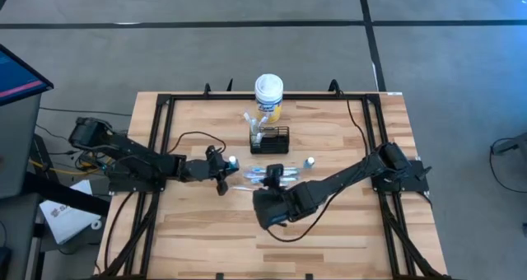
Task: Pick & Place toothbrushing station
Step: Put the blue mouthwash bottle into the black wire organizer
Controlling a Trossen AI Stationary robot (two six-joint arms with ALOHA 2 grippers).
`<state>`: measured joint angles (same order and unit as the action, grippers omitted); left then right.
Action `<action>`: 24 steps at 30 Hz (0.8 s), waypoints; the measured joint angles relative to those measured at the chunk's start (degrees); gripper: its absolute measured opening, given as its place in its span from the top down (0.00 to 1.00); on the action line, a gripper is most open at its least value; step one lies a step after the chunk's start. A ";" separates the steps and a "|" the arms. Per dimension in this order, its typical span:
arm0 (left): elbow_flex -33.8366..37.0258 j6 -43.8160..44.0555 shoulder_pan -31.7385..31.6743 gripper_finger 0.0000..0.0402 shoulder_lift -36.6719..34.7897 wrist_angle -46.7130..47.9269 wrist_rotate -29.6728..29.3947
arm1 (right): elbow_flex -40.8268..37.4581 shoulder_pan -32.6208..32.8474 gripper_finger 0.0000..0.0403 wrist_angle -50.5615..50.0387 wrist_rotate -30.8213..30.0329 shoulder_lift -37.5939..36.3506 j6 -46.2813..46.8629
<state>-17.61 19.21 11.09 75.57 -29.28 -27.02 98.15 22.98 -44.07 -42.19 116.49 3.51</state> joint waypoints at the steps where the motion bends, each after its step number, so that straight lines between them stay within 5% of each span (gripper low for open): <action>1: 0.00 -0.46 0.17 0.89 -0.25 -0.02 0.71 | 0.00 -0.39 0.69 1.39 0.95 0.00 -1.15; 7: 0.00 -0.95 2.44 0.89 -0.55 0.00 3.38 | 0.09 -2.61 0.69 5.57 4.89 -0.85 -3.94; 24: -2.79 -3.92 9.93 0.89 -0.55 -0.04 3.08 | 7.23 -7.80 0.69 7.19 28.25 -0.74 -6.67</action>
<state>-20.40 15.29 21.01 75.02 -29.32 -23.94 105.38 15.18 -36.87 -13.94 115.74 -3.16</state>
